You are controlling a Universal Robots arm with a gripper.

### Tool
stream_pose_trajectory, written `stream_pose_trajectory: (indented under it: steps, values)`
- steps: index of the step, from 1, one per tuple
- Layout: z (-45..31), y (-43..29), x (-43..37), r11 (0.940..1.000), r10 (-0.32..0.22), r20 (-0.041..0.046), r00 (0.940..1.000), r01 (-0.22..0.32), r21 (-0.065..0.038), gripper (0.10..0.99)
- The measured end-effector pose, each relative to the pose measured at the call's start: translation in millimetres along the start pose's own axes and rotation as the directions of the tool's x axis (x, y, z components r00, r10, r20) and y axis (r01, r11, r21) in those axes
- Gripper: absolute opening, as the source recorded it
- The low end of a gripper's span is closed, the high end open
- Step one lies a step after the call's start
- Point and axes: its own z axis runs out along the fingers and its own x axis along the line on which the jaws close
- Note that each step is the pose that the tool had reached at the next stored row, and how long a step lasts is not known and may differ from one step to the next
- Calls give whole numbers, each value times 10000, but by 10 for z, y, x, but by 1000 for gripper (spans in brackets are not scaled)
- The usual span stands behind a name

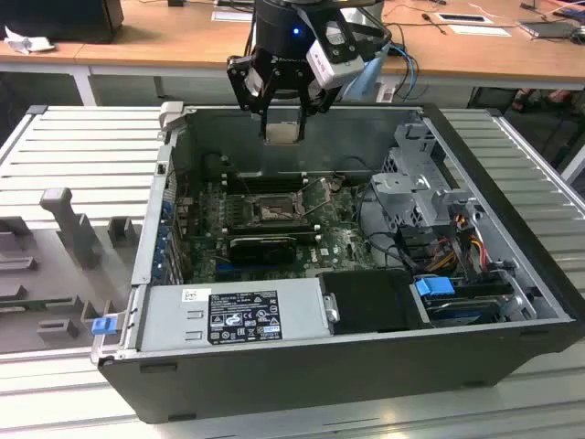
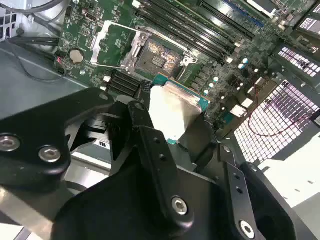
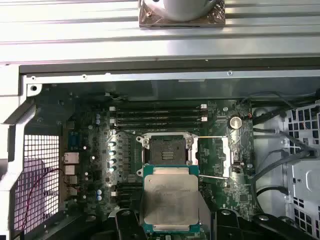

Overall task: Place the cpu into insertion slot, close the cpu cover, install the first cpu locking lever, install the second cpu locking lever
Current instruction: 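Place the cpu into insertion slot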

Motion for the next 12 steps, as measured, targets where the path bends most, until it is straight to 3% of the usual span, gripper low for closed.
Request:
stream_pose_trajectory:
  steps: [12]
  values:
    - [0, 0, 0, 9981, 617, 55, 9981, -616, -11, 525]
